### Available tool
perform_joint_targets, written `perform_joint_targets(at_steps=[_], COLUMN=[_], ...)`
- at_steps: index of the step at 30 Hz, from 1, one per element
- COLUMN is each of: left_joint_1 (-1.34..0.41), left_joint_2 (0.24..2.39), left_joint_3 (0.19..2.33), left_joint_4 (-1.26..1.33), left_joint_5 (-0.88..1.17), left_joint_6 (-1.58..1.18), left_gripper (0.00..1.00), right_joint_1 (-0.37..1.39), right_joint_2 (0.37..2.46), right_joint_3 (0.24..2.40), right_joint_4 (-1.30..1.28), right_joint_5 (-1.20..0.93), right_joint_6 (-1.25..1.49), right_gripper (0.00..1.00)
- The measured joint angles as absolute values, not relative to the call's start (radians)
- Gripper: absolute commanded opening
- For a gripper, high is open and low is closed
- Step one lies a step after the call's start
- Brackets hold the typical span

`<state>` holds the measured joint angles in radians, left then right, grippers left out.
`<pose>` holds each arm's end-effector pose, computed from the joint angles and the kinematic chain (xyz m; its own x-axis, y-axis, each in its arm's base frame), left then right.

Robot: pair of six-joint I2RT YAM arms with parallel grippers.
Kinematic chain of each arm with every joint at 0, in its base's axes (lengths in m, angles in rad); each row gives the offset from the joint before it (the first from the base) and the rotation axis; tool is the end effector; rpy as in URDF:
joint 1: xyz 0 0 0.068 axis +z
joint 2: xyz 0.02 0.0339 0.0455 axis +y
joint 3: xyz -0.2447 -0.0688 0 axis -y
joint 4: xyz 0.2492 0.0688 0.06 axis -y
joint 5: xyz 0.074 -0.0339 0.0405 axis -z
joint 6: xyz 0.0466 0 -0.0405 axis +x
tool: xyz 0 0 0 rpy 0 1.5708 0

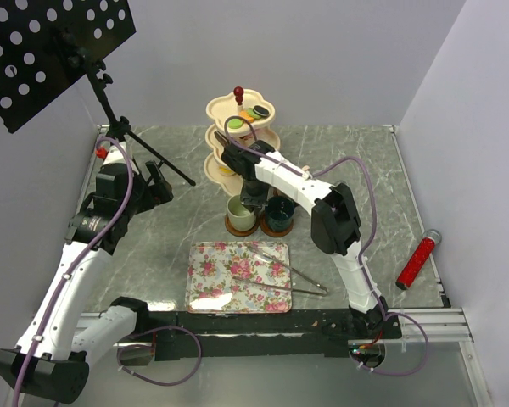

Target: Serve the afternoon tea

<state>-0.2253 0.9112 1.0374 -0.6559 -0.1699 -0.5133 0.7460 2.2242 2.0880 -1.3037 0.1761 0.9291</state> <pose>0.2096 -0.0400 0.3372 -0.4673 -0.3894 -0.7937 -0.1739 0.9207 -0.3493 0.3283 0.2923 0.2146 -0.9577 0.1889 -0.2173 0.1934 0.9811 0.0006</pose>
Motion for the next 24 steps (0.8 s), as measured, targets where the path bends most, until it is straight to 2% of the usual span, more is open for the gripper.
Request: perform_joint_targets(at_steps=[24], left_joint_1=[-0.225], left_joint_2=[0.911], left_joint_3=[1.034], left_joint_4=[-0.656], left_joint_5=[-0.170], left_joint_6=[-0.513], left_gripper=[1.00], right_joint_1=[0.749], right_joint_2=[2.203], right_joint_3=[2.028], right_joint_4=[-1.216], right_joint_5=[0.179], right_joint_6=[0.900], right_gripper=[0.00])
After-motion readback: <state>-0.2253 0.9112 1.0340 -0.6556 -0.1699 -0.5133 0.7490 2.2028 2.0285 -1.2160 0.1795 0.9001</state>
